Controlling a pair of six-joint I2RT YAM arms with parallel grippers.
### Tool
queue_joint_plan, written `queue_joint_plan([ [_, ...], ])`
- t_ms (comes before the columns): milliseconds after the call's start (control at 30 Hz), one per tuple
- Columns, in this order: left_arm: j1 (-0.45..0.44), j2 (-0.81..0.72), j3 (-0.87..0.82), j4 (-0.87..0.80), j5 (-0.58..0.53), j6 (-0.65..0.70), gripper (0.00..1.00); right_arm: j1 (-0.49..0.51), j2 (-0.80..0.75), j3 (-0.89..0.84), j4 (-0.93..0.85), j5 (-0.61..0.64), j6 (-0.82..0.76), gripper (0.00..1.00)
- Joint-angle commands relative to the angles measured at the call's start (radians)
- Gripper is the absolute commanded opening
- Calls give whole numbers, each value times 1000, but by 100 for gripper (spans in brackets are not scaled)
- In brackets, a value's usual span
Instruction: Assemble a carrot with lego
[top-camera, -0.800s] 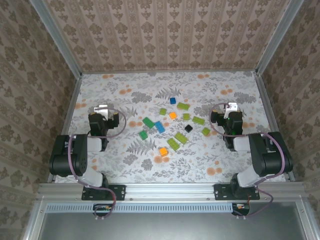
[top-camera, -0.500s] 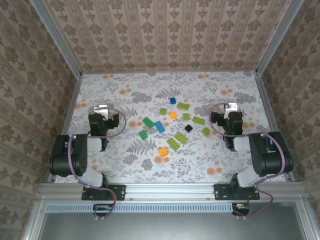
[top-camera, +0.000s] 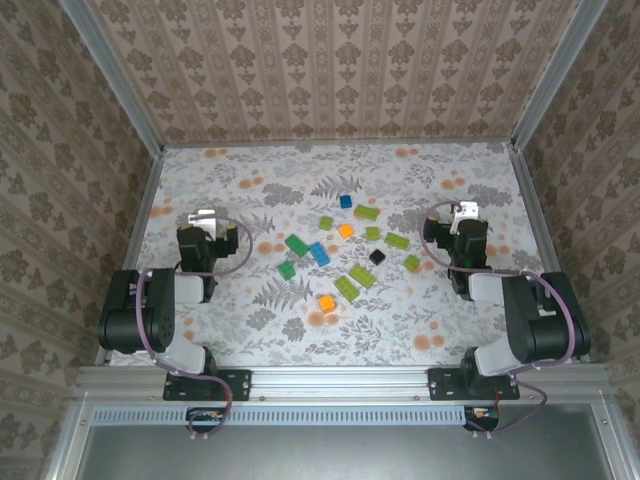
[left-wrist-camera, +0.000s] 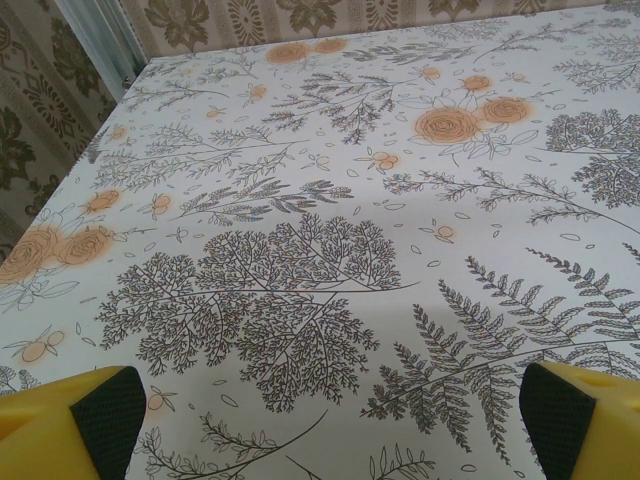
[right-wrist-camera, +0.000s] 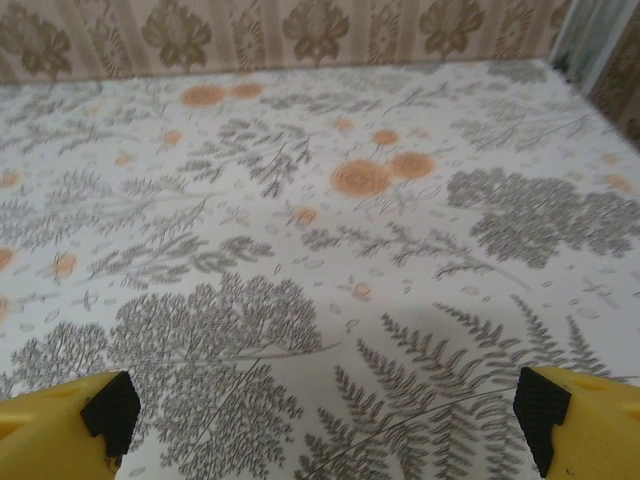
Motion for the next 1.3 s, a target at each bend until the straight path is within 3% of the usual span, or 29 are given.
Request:
queue_joint_plan([
  [0, -27, -95, 40, -92, -63, 4, 100, 39, -112, 88, -222, 135, 30, 100],
  [100, -71, -219, 98, -270, -169, 9, 100, 44, -186, 234, -550, 105, 166, 100],
  [167, -79, -315, 140, -401, -218, -137, 100, 68, -212, 302, -707, 32, 184, 100],
  [267, -79, -413, 233, -634, -116, -180, 100, 174, -263, 344, -854, 24, 185, 100],
  [367, -63, -433, 358, -871, -51, -211, 100, 342, -299, 371, -967, -6, 143, 98],
  [467, -21, -416, 453, -1069, -74, -324, 100, 483, -273, 428, -1108, -81, 123, 91],
  [567, 55, -415, 482, -1184, -28, -452, 100, 571, -193, 498, -1245, -78, 133, 82],
  [700, 164, -433, 413, -1089, 260, -528, 100, 631, -110, 558, -1359, -73, 158, 76],
  [833, 185, -432, 363, -963, 425, -580, 100, 675, -29, 610, -1411, -123, 200, 73],
  [1000, 186, -386, 417, -997, 463, -585, 100, 771, 60, 666, -1463, -75, 220, 74],
  [1267, 187, -346, 458, -1053, 523, -543, 100, 801, 169, 689, -1435, -95, 228, 71],
])
